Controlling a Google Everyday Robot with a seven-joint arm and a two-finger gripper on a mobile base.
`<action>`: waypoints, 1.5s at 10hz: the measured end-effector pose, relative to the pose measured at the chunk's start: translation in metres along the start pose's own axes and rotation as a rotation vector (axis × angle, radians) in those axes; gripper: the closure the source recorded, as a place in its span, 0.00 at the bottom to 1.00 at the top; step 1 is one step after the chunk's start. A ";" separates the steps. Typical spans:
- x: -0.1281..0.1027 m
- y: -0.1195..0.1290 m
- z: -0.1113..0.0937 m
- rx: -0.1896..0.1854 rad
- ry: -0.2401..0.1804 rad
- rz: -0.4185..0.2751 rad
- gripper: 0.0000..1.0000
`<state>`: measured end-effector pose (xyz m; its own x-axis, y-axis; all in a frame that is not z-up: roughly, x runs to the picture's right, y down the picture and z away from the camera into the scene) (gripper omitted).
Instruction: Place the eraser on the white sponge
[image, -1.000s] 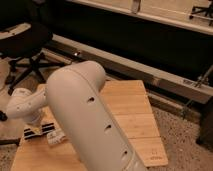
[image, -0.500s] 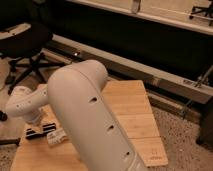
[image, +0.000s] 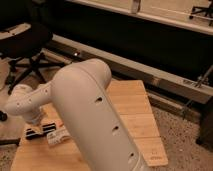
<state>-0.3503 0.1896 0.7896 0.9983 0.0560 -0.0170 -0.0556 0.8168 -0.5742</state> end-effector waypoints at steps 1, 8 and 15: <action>0.001 0.003 0.004 -0.003 0.009 -0.008 0.35; -0.006 0.014 0.025 0.007 0.056 -0.047 0.49; -0.008 0.014 0.034 -0.005 0.090 -0.048 1.00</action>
<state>-0.3597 0.2202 0.8101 0.9974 -0.0352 -0.0630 -0.0080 0.8142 -0.5806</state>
